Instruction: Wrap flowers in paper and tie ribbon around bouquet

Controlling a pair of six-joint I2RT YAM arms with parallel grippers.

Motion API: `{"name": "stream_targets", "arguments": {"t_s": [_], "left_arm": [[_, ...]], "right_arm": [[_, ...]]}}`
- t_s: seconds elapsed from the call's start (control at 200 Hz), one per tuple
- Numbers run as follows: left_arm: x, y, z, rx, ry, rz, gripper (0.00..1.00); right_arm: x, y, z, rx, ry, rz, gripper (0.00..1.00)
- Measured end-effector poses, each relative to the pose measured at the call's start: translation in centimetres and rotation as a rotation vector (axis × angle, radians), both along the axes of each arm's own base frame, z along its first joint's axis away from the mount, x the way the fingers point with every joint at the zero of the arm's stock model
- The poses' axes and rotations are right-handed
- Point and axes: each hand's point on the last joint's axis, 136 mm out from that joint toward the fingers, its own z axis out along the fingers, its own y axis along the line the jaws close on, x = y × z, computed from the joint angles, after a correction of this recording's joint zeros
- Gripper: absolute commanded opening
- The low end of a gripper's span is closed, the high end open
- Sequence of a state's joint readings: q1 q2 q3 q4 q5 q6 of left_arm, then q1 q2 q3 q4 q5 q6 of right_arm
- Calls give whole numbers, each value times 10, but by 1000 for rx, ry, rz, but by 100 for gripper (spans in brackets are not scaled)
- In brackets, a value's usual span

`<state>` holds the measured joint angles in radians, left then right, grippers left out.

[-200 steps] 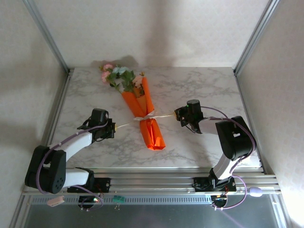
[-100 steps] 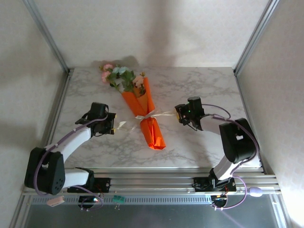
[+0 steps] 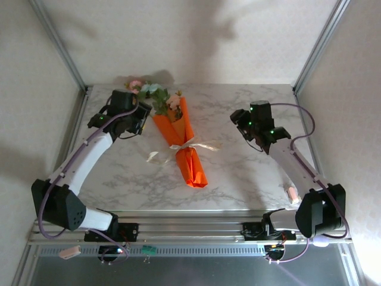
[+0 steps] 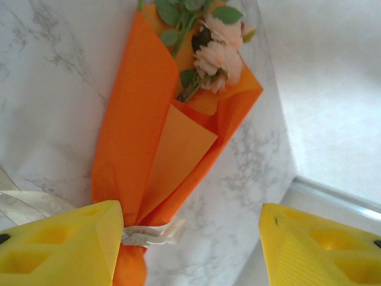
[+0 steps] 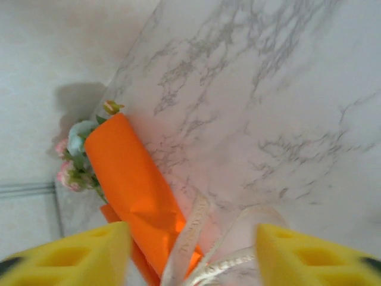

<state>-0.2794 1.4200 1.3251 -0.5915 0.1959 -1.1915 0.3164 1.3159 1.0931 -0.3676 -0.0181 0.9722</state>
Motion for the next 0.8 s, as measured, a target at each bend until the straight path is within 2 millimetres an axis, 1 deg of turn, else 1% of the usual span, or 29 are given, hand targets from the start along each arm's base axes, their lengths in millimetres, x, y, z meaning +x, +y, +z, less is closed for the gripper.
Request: {"name": "stream_targets", "arguments": {"t_s": [0.005,0.025,0.03,0.04,0.115,0.15,0.21,0.28,0.34,0.37,0.405,0.44,0.475,0.516,0.551,0.601,0.636,0.681,0.736,0.771,0.801], "left_arm": [[0,-1,0,3,2,-3,68],[0,-4,0,26,0,-28,93],[0,-4,0,28,0,-29,96],[0,-5,-1,32,3,-32,99],[-4,-9,-2,108,-8,-83,100],[-6,-7,-1,147,-18,-91,100],[-8,4,7,219,-64,-76,100],[-20,29,23,315,-136,-11,100],[-39,60,38,412,-199,105,100],[-49,75,44,453,-225,162,100],[-62,93,47,513,-257,228,100],[-73,109,46,577,-284,277,100],[-83,123,39,645,-299,313,100],[-94,138,24,730,-296,342,100],[-102,148,7,808,-284,347,100],[-112,162,-24,913,-243,332,100],[-116,170,-45,960,-211,323,100],[-124,184,-73,1006,-160,321,100],[-133,198,-101,1056,-109,318,100],[-136,203,-112,1071,-102,312,100],[-136,204,-117,1081,-106,304,100]], "right_arm": [[-1,0,1,-7,0,4,99],[-3,-2,3,-31,-5,19,99],[-3,-2,4,-35,-6,21,99],[-5,-3,4,-46,-6,27,99],[-14,-9,10,-135,-20,77,99],[-20,-13,12,-177,-26,98,99],[-30,-20,19,-252,-51,137,99],[-42,-33,32,-339,-113,149,99],[-55,-54,42,-439,-167,112,99],[-61,-64,42,-489,-191,90,99],[-69,-75,38,-560,-218,81,99],[-76,-85,27,-632,-235,83,99],[-83,-93,11,-698,-241,97,99],[-90,-99,-14,-766,-229,125,99],[-97,-104,-40,-821,-207,156,99],[-103,-108,-75,-879,-180,194,99],[-109,-111,-102,-913,-154,225,99],[-114,-113,-129,-941,-132,254,99],[-117,-115,-152,-966,-114,283,99],[-116,-115,-162,-977,-103,304,99],[-112,-114,-165,-982,-104,315,99]]}}
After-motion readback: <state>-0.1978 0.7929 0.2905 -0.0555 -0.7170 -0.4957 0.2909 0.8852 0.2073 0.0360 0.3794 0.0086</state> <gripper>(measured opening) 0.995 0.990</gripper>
